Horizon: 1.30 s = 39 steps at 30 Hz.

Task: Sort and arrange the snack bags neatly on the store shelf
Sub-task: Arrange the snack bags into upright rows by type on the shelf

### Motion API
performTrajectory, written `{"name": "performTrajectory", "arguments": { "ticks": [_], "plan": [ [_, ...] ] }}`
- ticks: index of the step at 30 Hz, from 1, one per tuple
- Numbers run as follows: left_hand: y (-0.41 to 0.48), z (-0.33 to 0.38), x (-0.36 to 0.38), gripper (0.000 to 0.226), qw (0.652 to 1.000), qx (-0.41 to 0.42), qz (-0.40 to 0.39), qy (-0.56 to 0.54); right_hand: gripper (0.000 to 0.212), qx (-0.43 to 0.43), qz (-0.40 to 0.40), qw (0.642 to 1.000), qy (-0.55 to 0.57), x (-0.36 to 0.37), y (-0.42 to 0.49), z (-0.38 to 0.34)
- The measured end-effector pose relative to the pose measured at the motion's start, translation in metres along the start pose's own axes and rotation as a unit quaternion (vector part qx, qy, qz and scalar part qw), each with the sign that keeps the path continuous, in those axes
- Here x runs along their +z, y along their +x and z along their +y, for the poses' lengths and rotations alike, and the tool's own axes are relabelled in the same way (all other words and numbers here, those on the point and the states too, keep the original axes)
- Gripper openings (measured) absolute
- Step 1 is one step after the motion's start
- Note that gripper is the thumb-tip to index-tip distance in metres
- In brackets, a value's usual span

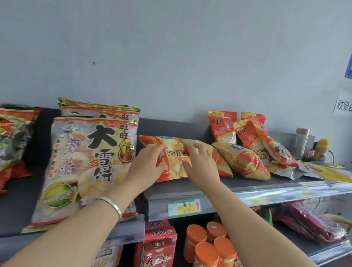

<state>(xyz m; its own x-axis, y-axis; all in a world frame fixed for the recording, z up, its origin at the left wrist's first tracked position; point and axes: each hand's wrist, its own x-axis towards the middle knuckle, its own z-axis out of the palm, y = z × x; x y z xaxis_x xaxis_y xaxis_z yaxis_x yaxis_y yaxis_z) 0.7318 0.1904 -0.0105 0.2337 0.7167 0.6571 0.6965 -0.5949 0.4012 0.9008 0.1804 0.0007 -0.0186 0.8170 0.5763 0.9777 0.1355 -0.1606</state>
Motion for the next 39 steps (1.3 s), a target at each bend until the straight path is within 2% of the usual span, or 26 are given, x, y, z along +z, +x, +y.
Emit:
{"name": "performTrajectory", "arguments": {
  "ticks": [5,9,13,16,18,21,24,31,34,39],
  "plan": [
    [0.025,0.016,0.037,0.046,0.998,-0.062,0.0,-0.002,0.05,-0.017,0.015,1.0,0.014,0.001,0.024,0.055],
    [0.042,0.027,0.06,0.048,0.994,-0.073,0.002,0.083,0.054,-0.061,0.001,0.998,-0.034,0.008,0.037,0.088],
    [0.054,0.03,0.079,0.054,0.979,-0.113,-0.009,0.17,0.068,-0.127,-0.012,0.987,-0.099,0.022,0.05,0.107],
    [0.06,0.03,0.09,0.056,0.972,-0.155,-0.005,0.177,0.082,-0.138,-0.019,0.978,-0.154,0.028,0.058,0.116],
    [0.066,0.029,0.092,0.058,0.967,-0.185,0.031,0.172,0.089,-0.128,-0.025,0.977,-0.17,0.031,0.063,0.121],
    [0.075,0.02,0.089,0.062,0.959,-0.238,0.086,0.128,0.083,-0.1,-0.001,0.98,-0.174,0.035,0.07,0.128],
    [0.085,0.01,0.087,0.066,0.95,-0.295,0.097,0.031,0.076,-0.046,0.047,0.981,-0.184,0.035,0.076,0.136],
    [0.101,-0.011,0.071,0.099,0.885,-0.411,0.017,-0.217,0.1,0.027,0.066,0.985,-0.157,0.027,0.106,0.13],
    [0.104,-0.015,0.069,0.103,0.87,-0.426,-0.029,-0.248,0.107,0.015,0.089,0.982,-0.165,0.026,0.112,0.128],
    [0.11,-0.011,0.074,0.112,0.867,-0.422,-0.031,-0.263,0.106,-0.079,0.075,0.975,-0.195,0.024,0.117,0.132]
  ]
}}
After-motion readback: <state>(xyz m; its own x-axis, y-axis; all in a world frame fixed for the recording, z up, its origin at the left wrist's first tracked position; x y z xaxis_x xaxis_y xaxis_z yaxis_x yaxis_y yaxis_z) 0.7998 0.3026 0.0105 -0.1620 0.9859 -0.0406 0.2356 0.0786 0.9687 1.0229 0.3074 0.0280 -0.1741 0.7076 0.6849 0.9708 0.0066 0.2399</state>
